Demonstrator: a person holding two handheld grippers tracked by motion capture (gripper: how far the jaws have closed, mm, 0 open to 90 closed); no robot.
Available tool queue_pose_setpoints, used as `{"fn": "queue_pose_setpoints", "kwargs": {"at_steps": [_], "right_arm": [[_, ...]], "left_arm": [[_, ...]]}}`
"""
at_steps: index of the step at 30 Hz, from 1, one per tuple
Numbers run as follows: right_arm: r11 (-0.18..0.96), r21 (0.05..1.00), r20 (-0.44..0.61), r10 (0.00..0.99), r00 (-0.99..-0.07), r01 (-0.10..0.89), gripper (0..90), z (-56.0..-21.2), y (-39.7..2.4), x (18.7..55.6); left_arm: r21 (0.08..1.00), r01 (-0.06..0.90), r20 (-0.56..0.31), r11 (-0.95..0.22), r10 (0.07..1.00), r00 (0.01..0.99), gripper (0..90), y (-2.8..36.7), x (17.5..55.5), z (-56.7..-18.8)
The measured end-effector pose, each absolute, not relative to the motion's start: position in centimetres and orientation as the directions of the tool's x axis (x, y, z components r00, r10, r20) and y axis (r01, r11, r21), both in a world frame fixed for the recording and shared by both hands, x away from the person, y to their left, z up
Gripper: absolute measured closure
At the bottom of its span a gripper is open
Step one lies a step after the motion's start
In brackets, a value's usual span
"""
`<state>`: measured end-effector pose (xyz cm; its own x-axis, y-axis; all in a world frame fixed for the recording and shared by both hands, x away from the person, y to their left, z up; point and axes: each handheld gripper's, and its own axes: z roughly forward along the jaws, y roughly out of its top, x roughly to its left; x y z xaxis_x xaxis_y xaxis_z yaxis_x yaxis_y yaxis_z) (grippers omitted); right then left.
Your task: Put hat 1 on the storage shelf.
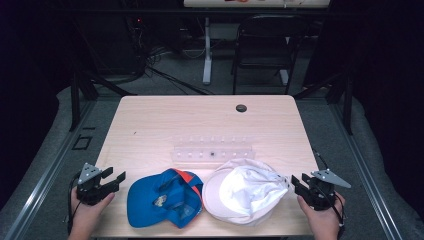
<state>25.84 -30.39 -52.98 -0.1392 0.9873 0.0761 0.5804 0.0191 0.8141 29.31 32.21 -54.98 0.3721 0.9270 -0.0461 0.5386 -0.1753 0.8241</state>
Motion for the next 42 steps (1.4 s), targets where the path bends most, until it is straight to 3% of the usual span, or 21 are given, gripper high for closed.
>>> {"fn": "queue_pose_setpoints", "kwargs": {"at_steps": [25,30,42], "right_arm": [[0.057,0.767,0.066,0.984,-0.166,0.640,58.2,-49.8,-28.9,26.3],[0.096,0.726,0.043,0.982,-0.184,0.681,58.1,-48.5,-28.6,27.0],[0.075,0.610,0.141,0.969,-0.201,0.789,57.9,-45.6,-28.9,28.6]], "left_arm": [[0.796,0.577,-0.047,-0.183,0.932,0.360,49.4,31.7,29.8,-55.3],[0.791,0.589,-0.063,-0.166,0.936,0.348,49.4,31.8,29.9,-55.5],[0.779,0.608,-0.082,-0.152,0.937,0.340,45.3,32.0,29.7,-55.6]]}}
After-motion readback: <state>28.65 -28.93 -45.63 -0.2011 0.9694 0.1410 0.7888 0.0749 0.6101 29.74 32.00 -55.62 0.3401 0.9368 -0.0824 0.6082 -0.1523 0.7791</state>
